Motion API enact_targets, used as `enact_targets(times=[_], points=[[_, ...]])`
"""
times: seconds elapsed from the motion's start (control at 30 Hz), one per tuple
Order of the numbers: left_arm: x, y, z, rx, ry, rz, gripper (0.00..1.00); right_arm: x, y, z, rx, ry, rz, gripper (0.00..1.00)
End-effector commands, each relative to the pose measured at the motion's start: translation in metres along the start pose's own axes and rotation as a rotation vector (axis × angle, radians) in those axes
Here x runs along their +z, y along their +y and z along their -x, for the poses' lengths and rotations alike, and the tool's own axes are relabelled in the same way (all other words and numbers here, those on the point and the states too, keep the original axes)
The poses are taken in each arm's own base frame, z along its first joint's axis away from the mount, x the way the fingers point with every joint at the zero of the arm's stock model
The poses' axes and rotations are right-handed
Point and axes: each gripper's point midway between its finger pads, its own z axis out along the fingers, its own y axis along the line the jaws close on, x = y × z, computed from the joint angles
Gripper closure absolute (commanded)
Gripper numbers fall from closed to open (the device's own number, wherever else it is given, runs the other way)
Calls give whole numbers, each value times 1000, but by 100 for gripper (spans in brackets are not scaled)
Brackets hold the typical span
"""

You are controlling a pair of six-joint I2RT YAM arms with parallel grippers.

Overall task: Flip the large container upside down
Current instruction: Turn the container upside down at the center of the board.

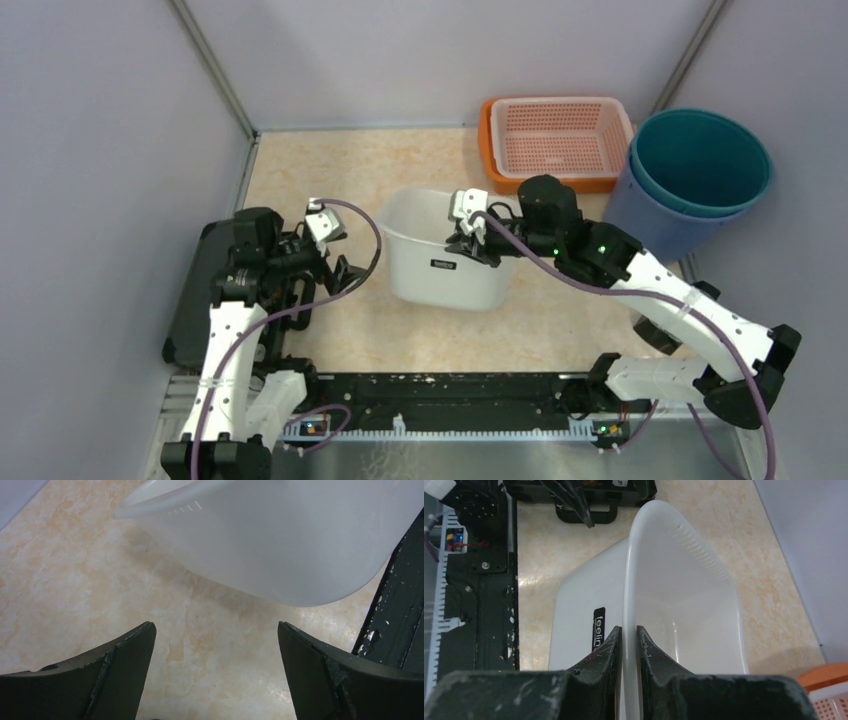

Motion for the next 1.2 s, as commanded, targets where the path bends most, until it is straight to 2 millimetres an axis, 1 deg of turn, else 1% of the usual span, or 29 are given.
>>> enact_targets(times=[0.0,0.27,0.5,0.77,0.97,1.07,1.17], points=[[-4,-1,16,41,-36,-11,1,-14,-8,48,72,-146,4,100],[-4,-2,16,41,-36,-15,1,-12,-24,58,259,-202,9,100],[-4,-3,16,41,-37,-21,1,-15,-48,61,453,-250,-26,100],[-4,-3,16,40,-37,-26,1,-29,-71,72,630,-342,-38,100],[-3,-3,16,39,-37,-29,1,-40,-80,79,736,-407,-13,100],[-3,-4,15,39,-37,-34,1,-43,-87,77,802,-434,-13,100],[-3,-4,16,40,-40,-37,1,-42,-99,66,859,-451,-47,100]])
